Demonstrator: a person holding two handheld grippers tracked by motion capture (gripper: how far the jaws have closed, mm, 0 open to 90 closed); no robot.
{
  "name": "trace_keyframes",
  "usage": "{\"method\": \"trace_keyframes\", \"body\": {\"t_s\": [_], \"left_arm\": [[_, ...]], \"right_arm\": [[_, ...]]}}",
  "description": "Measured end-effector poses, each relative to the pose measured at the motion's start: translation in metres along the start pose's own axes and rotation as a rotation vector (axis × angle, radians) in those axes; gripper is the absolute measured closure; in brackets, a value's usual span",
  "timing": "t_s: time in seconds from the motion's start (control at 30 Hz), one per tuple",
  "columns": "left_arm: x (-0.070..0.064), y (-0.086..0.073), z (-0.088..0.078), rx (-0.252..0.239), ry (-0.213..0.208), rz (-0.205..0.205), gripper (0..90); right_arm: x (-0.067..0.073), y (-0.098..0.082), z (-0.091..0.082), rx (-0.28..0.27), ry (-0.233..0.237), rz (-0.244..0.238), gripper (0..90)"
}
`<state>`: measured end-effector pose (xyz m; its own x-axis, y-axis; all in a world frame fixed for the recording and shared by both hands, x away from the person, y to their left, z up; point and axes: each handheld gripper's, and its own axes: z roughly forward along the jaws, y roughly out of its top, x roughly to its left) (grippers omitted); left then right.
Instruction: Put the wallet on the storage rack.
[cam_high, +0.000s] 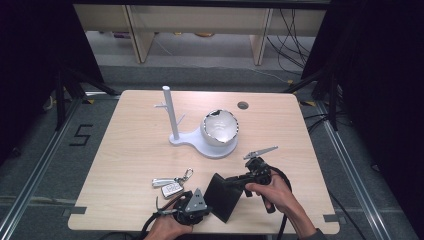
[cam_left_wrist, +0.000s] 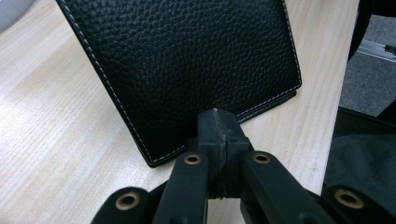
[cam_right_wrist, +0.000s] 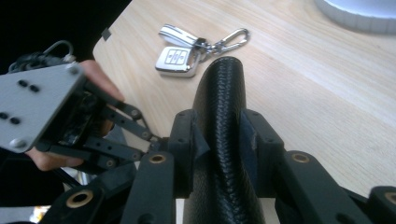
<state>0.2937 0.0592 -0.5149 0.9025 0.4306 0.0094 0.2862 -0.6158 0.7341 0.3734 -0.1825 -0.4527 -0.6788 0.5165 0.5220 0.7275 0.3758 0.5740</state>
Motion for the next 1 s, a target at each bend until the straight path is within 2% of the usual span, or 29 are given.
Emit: {"method": "trace_keyframes", "body": {"t_s": [0.13, 0.17, 0.23, 0.3, 0.37, 0.4, 0.43, 0.53, 0.63, 0.67, 0.73, 0.8, 0.87, 0.9, 0.93, 1.0], "left_arm": [[0.000, -0.001, 0.000, -0.001, -0.002, 0.008, 89.2], [0.000, -0.001, 0.000, -0.009, -0.001, 0.000, 89.2], [-0.001, -0.001, 0.000, -0.004, 0.001, 0.007, 89.2], [0.000, -0.001, 0.000, -0.005, -0.005, 0.006, 89.1], [-0.001, -0.001, 0.000, -0.006, -0.003, 0.003, 89.1], [-0.001, -0.001, 0.000, -0.010, -0.001, 0.003, 89.1], [-0.001, -0.001, 0.000, -0.009, -0.002, 0.005, 89.1], [-0.001, -0.001, 0.000, -0.010, -0.002, 0.002, 89.0], [-0.002, -0.001, 0.000, -0.012, -0.011, -0.002, 88.1], [-0.002, -0.001, -0.001, -0.004, -0.004, 0.011, 82.8], [-0.003, -0.001, -0.001, -0.002, -0.011, 0.012, 81.1], [-0.003, 0.001, -0.003, 0.014, -0.020, 0.018, 78.2], [-0.004, 0.001, -0.003, 0.012, -0.014, 0.018, 73.5], [-0.004, 0.001, -0.004, 0.006, -0.018, 0.005, 72.6], [-0.004, 0.001, -0.005, 0.002, -0.007, 0.008, 71.5], [-0.003, 0.001, -0.008, -0.010, -0.017, -0.013, 69.2]], "right_arm": [[0.014, 0.003, 0.001, 0.030, -0.071, -0.084, 68.4], [0.018, 0.004, 0.001, 0.037, -0.094, -0.101, 68.8], [0.023, 0.004, 0.002, 0.044, -0.147, -0.141, 70.9], [0.028, 0.004, 0.003, 0.050, -0.163, -0.153, 72.7], [0.030, 0.004, 0.004, 0.058, -0.177, -0.185, 74.2], [0.032, 0.004, 0.004, 0.056, -0.197, -0.177, 74.7], [0.034, 0.004, 0.004, 0.062, -0.210, -0.191, 75.2], [0.035, 0.004, 0.005, 0.061, -0.226, -0.223, 76.9], [0.036, 0.003, 0.005, 0.058, -0.221, -0.213, 78.0], [0.036, 0.003, 0.004, 0.055, -0.227, -0.221, 78.8], [0.037, 0.002, 0.005, 0.049, -0.240, -0.218, 79.1], [0.036, 0.003, 0.004, 0.042, -0.239, -0.233, 79.6], [0.037, 0.003, 0.004, 0.035, -0.226, -0.218, 79.9], [0.036, 0.004, 0.004, 0.036, -0.232, -0.237, 79.9], [0.036, 0.004, 0.003, 0.036, -0.226, -0.230, 80.0], [0.037, 0.004, 0.002, 0.035, -0.216, -0.226, 80.1]]}}
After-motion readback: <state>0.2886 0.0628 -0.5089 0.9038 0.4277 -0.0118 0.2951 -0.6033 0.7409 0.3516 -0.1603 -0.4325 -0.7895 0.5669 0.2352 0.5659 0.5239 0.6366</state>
